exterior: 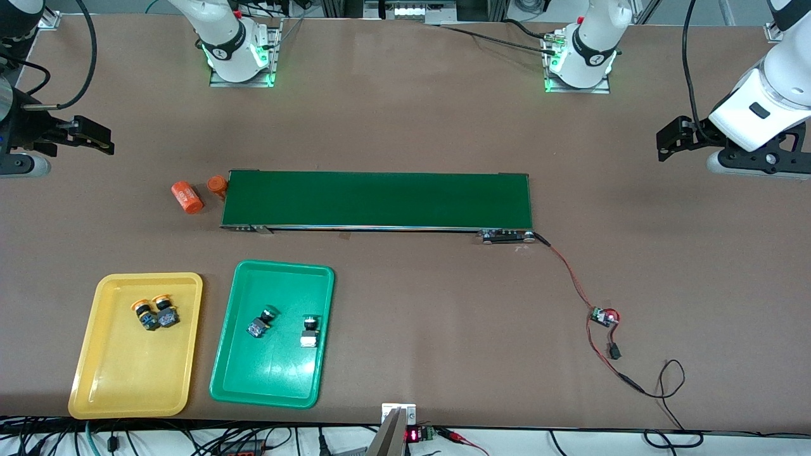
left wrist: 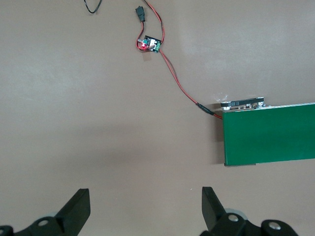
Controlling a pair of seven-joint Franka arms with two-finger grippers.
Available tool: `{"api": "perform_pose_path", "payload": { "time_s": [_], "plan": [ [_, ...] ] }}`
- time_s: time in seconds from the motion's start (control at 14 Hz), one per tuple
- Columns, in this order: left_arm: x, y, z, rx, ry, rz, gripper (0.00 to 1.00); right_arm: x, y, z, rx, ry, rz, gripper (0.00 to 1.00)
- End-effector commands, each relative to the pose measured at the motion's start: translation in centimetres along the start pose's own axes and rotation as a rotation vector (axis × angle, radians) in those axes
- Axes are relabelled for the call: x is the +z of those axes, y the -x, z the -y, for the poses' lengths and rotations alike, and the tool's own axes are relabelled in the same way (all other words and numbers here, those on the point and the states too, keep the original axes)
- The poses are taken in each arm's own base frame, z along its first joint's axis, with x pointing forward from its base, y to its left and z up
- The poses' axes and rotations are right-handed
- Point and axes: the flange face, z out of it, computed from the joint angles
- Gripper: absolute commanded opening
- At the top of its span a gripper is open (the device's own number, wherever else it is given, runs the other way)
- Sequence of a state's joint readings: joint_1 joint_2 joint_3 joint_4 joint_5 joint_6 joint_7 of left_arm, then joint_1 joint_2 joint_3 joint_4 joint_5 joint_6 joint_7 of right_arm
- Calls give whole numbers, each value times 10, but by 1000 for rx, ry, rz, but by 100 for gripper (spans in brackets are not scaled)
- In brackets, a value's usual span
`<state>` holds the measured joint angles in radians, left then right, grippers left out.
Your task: Sort buttons by color to trays
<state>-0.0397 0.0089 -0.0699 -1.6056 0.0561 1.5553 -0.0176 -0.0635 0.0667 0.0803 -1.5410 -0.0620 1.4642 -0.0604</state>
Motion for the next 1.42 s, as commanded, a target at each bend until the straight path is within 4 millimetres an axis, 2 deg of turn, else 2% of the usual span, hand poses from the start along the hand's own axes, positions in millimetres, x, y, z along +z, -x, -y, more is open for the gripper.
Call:
{"api": "perform_pose_path", "payload": {
  "time_s": [0.0,0.43,1.14,1.35],
  "plan": [
    [-6,-1,-1,-1,-2,2,100,-7,6,4,0,-14,4,100],
    [-5,-1,2,-2,-2,2,100,1,20,5,0,-13,15,100],
    [-5,-1,3,-2,-1,2,100,3,21,-1,23,-15,42,100],
    [-5,-1,4,-2,-1,2,100,0,10,8,20,-17,-15,100]
  ]
}}
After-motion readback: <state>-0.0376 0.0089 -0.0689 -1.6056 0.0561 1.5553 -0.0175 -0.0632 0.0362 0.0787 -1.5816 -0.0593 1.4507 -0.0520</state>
